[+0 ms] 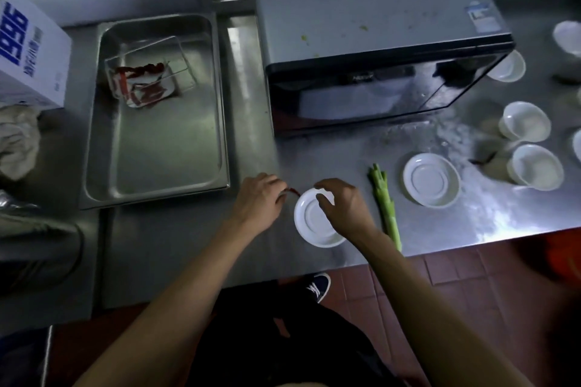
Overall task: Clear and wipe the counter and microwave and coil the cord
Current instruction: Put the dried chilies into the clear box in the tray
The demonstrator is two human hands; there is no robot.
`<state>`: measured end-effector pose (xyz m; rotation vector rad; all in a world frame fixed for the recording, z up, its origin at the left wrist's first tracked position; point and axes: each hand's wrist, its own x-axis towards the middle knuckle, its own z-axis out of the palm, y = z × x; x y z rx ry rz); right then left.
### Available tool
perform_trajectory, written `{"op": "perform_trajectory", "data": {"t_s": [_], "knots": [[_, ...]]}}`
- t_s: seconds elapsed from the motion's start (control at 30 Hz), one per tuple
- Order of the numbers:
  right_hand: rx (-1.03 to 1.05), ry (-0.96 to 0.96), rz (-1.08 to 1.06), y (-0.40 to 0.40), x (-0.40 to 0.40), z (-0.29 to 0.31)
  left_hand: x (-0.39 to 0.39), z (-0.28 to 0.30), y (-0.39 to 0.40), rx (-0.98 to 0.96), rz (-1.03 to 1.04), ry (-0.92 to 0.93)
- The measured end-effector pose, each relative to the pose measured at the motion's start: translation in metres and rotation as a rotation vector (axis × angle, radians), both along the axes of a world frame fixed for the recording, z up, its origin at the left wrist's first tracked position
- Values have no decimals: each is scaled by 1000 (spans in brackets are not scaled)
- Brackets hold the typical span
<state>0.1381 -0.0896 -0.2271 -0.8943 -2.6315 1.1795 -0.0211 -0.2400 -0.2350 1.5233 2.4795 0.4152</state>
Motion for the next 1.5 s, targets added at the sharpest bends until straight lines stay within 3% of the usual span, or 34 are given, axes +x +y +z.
{"op": "perform_trajectory", "data": {"t_s": [0.63,1.0,1.2,1.5], "knots": [[-1,-70,-235,-14,17,-23,-22,-58,38,-55,-118,68],[37,-13,-324,-7,12,-5,-34,-36,59,48,-107,-50],[73,-52,-397,22,55,3,6,-15,94,145,-215,-122],[93,-24,-468,83,179,9,129,13,164,124,-309,-80]]}}
